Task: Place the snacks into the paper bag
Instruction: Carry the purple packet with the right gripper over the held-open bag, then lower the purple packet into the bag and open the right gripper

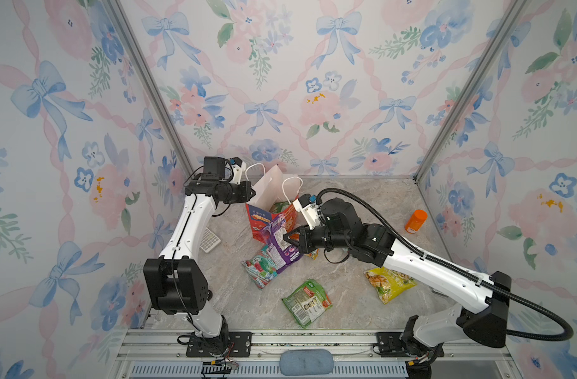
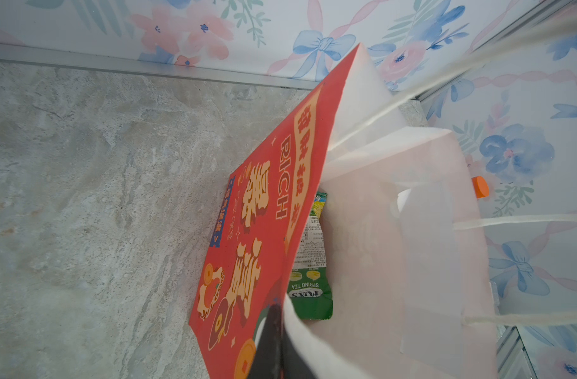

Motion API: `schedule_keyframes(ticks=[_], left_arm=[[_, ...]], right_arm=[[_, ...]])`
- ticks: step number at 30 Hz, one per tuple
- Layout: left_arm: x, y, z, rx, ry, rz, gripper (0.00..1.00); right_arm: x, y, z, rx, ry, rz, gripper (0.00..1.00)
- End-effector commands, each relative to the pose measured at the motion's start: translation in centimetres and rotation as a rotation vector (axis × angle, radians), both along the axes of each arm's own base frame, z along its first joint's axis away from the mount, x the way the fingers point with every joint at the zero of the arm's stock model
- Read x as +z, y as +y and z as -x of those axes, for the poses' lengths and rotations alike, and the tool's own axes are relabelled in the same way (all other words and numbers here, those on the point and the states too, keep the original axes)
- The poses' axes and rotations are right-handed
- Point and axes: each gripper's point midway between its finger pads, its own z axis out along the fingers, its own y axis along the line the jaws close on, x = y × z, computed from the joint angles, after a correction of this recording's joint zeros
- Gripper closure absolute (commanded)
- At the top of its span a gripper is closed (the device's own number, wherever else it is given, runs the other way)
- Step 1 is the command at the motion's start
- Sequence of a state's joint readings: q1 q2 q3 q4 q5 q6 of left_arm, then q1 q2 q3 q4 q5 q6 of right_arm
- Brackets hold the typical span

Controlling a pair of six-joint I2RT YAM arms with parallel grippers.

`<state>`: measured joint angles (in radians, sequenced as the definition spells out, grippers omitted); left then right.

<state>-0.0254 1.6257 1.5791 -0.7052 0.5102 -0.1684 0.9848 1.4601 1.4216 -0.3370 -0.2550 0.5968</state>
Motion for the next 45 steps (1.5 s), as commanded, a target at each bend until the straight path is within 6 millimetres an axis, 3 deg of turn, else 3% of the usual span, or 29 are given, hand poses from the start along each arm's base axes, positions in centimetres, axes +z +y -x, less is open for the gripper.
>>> schedule_keyframes(ticks=[1,12,14,25,34,45], left_arm=[[-0.3,0.1,1.0,0.005,0.032,0.006,1.0],[-0.2,0.0,1.1,0.003,0.028,0.007,1.0],[-0.3,0.0,1.1,0.003,0.029,0.008,1.0],[-0.3,0.0,1.1,0.0,0.032,0.01,1.0],[-0.5,0.0,1.1,0.002,0.035,0.009,1.0],[-0.6,0.0,1.0,-0.001,0.038,0.011,1.0]], right_arm=[[4.7,1.7,0.3,0.049,-0.088,-0.112,1.0],[10.5,4.2,-2.9,0.031,-0.246,-0.138,1.0],[10.2,4.8,-4.1,0.021,-0.245,-0.128,1.0],[12.9,3.5,-10.8,-0.099,-0.323,-0.126,1.0],[12.1,1.4,-15.3,-0.207,-0.326,-0.093,1.0],[9.5,0.5,-16.9,-0.275,-0.321,-0.032,1.0]])
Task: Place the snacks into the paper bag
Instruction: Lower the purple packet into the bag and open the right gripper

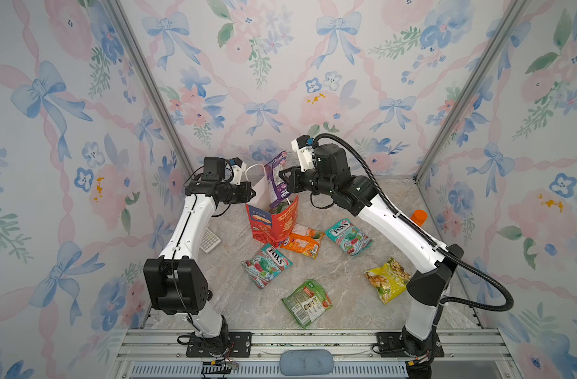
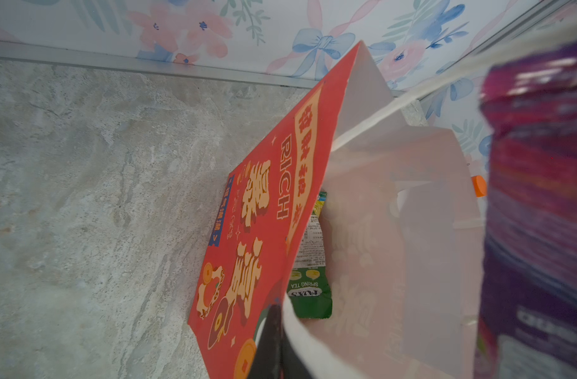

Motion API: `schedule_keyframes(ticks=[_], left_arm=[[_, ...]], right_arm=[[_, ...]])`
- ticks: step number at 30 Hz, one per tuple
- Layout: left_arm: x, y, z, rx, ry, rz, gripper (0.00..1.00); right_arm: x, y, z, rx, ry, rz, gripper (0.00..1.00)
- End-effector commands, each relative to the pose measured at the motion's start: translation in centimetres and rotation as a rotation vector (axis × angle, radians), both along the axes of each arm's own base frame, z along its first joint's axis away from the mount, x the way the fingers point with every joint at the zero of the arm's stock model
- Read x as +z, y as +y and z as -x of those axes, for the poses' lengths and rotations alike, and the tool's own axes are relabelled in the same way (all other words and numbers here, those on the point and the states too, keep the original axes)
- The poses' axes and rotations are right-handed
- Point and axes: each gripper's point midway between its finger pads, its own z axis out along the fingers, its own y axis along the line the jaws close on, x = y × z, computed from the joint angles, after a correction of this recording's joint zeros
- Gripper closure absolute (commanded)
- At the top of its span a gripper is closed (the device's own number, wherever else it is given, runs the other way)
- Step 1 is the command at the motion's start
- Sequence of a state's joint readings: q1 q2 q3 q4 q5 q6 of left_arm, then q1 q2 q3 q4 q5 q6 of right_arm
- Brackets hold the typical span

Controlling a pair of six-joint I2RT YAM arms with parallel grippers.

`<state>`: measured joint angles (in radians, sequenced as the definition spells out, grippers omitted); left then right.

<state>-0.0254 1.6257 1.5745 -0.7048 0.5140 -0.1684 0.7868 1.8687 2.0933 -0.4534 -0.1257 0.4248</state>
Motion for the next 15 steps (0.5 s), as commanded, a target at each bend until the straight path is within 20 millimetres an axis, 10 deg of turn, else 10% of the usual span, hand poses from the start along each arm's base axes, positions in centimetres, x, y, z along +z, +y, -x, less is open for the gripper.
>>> schedule_keyframes(ticks=[1,15], left_arm=[[-0.3,0.0,1.0,0.002,0.032,0.008,1.0],[-0.2,0.0,1.0,0.0,0.029,0.01,1.0]], right_arm=[[0.7,0.0,-0.8,-0.021,-0.042,-0.017,1.0],[-2.6,0.7,-1.6,-0.096,-0.013,0.004,1.0]])
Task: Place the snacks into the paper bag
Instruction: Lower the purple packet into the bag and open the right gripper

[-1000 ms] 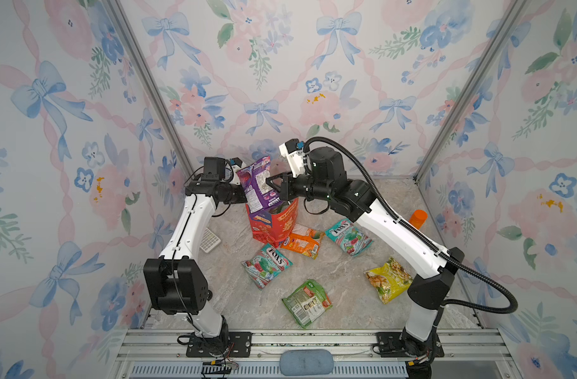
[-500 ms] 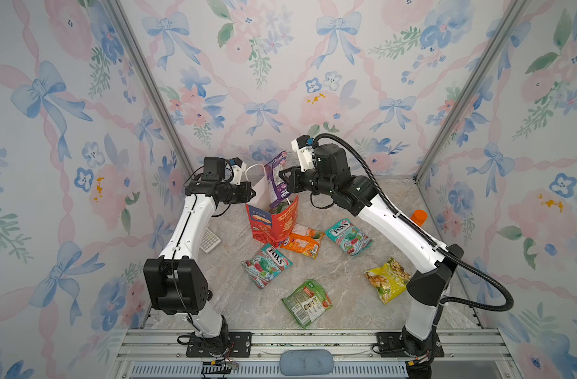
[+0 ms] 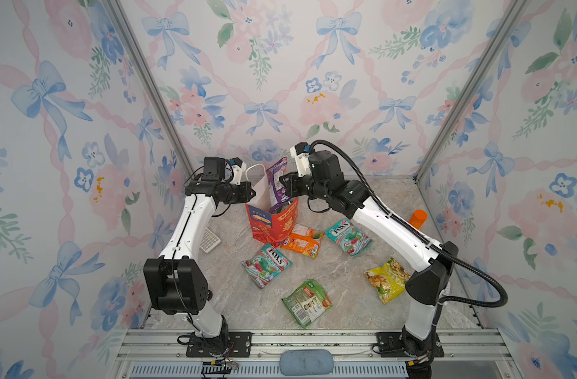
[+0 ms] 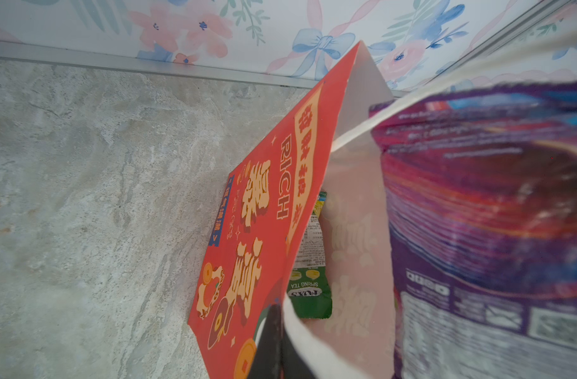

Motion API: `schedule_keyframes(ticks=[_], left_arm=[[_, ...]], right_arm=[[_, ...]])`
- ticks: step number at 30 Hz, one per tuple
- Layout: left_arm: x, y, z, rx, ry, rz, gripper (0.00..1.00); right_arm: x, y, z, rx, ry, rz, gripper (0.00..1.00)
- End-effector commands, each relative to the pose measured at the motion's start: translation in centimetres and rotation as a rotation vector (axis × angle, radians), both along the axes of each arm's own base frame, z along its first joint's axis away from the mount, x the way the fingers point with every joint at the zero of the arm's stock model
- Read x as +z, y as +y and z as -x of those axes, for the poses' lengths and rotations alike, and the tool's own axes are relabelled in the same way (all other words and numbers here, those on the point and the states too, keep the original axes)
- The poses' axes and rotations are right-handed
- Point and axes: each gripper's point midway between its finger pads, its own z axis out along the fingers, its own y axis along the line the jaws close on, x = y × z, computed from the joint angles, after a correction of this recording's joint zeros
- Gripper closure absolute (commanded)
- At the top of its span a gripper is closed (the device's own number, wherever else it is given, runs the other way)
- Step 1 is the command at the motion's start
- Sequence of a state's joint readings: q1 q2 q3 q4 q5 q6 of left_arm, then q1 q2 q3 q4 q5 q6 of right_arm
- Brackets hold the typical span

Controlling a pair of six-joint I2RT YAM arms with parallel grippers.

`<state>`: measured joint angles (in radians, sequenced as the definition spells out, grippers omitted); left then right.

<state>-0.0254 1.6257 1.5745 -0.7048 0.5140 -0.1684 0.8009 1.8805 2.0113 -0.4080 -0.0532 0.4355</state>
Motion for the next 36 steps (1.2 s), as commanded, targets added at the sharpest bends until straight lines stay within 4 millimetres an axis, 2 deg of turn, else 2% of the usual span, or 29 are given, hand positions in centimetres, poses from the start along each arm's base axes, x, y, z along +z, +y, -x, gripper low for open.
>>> schedule_keyframes(ticks=[1,10,20,26,28,30,32,36], left_arm=[[-0.2,0.0,1.0,0.0,0.028,0.011,1.0],[-0.1,-0.1,1.1,-0.002,0.026,0.012,1.0],[-0.1,0.0,1.1,0.0,0.025,0.01,1.0],[0.0,0.0,1.1,0.0,0.023,0.009,1.0],[-0.1,0.0,1.1,0.0,0.024,0.009,1.0],[0.0,0.0,1.1,-0.001,0.023,0.009,1.0],[-0.1,0.0,1.1,0.001,0.024,0.008,1.0],[0.0,0.1,1.1,0.003,0.022,0.008,1.0]], right_arm=[[0.6,0.4,-0.7,-0.045,-0.037,-0.04,1.0],[-0.7,0.7,-0.8,-0.086,-0.042,-0.053,1.0],[-1.6,2.6,-1.2,-0.064,-0.016,-0.076,1.0],[-2.8,2.1,-1.9,-0.085,0.012,-0.083,1.0],[-3.0,1.6,-2.0,-0.092,0.021,-0.087,0.94],[-2.7,1.1,-2.0,-0.1,0.02,-0.093,0.79],[-2.1,0.5,-1.7,-0.101,0.01,-0.099,0.6],[-0.4,-0.8,-0.9,-0.1,-0.03,-0.109,0.38]])
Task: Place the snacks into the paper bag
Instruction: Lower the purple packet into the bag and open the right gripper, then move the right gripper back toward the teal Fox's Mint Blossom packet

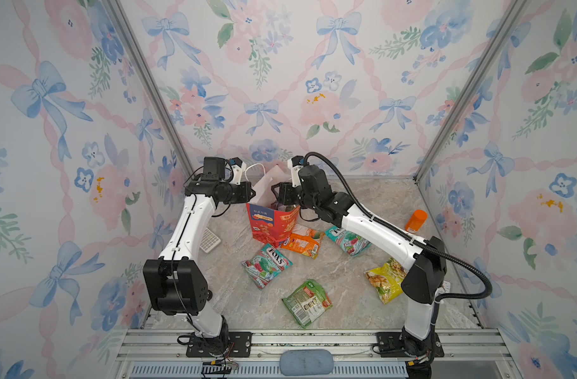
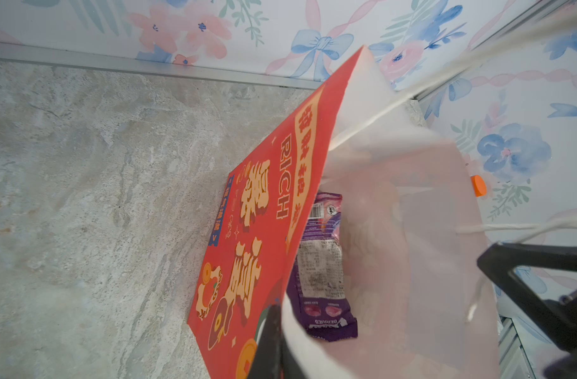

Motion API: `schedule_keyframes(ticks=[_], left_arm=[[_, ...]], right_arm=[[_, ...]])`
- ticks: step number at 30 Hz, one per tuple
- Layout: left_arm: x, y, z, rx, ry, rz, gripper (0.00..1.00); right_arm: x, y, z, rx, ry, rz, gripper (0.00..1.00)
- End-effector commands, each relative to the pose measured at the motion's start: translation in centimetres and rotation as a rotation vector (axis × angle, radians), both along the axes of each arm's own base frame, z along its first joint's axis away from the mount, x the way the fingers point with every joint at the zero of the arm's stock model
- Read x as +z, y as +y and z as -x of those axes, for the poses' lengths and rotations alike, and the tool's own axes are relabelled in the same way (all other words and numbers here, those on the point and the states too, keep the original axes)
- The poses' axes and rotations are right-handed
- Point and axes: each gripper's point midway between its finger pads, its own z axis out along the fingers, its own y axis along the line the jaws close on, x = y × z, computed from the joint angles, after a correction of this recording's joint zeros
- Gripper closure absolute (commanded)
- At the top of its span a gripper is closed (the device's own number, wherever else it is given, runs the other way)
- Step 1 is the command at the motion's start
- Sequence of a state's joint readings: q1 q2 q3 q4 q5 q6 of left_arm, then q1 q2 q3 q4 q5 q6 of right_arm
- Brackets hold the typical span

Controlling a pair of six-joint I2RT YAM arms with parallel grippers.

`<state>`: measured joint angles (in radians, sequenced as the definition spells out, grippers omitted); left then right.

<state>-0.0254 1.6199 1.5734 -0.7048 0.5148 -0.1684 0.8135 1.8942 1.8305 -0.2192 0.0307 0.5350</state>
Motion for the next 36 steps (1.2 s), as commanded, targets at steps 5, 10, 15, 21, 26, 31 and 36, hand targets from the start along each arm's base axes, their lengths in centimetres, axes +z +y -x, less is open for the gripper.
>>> schedule_keyframes(ticks=[5,10,15,21,26,31,36], left_arm=[[-0.3,0.1,1.0,0.005,0.028,0.005,1.0],[-0.3,0.2,1.0,0.006,0.029,0.004,1.0],[-0.4,0.2,0.9,0.009,0.029,0.0,1.0],[-0.5,0.2,0.9,0.01,0.033,-0.001,1.0],[-0.4,0.3,0.9,0.013,0.03,-0.003,1.0],[-0.5,0.3,1.0,0.012,0.031,-0.003,1.0],[-0.5,0.2,1.0,0.011,0.032,0.0,1.0]], right_arm=[[5.9,-3.7,2.4,-0.009,-0.124,-0.061,0.25],[5.5,-6.7,4.2,-0.034,-0.15,-0.007,0.1],[1.4,-9.8,5.5,-0.077,-0.1,0.071,0.03],[-5.4,-13.8,6.9,-0.114,0.046,0.191,0.01],[-11.3,-15.7,8.1,-0.101,0.195,0.284,0.01],[-16.3,-17.7,8.4,-0.122,0.304,0.373,0.0],[-19.1,-21.7,7.0,-0.212,0.39,0.402,0.01]])
